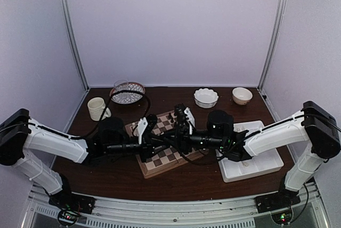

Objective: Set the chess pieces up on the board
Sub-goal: Pass from the right arm to the left

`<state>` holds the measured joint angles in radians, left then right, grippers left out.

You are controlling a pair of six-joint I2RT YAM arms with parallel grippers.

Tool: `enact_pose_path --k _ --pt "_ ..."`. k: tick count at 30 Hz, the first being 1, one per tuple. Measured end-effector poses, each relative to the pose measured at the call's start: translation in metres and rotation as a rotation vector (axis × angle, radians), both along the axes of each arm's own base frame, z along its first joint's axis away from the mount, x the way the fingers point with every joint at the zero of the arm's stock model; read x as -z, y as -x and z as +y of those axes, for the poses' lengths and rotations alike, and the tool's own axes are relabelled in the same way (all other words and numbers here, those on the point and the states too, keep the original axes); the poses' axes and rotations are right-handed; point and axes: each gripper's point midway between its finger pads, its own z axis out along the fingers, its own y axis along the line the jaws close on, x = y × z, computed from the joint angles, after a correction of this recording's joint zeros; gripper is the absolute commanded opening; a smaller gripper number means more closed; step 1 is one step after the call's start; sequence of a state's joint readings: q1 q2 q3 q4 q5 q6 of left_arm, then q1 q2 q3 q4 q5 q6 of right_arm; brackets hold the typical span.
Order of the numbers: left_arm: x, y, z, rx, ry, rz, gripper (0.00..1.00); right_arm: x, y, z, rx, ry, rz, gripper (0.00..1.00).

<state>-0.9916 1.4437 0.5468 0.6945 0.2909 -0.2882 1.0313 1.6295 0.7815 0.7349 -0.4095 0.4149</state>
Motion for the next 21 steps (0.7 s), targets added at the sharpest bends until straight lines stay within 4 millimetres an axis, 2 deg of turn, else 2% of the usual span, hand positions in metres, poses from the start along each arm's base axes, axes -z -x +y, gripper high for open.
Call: enact_pose_path --k 3,9,12,14,21 --pt "0.003 -0.003 0.002 -0.016 -0.008 0.022 0.02 -0.001 0.000 0.000 -0.003 0.004 -0.024 0.10" --pt "0.004 -0.004 0.001 -0.018 -0.025 0.022 0.00 -0.001 -0.002 -0.003 0.024 0.021 -0.052 0.20" --pt "0.001 -0.005 -0.003 -0.006 -0.047 0.011 0.00 -0.006 -0.004 -0.010 0.051 0.032 -0.063 0.45" --pt "0.001 -0.006 -0.004 0.002 -0.074 -0.006 0.00 -0.011 -0.006 -0.014 0.076 0.034 -0.069 0.56" --pt "0.008 -0.005 -0.007 0.047 -0.184 -0.060 0.01 -0.023 -0.016 -0.036 0.135 0.077 -0.059 0.61"
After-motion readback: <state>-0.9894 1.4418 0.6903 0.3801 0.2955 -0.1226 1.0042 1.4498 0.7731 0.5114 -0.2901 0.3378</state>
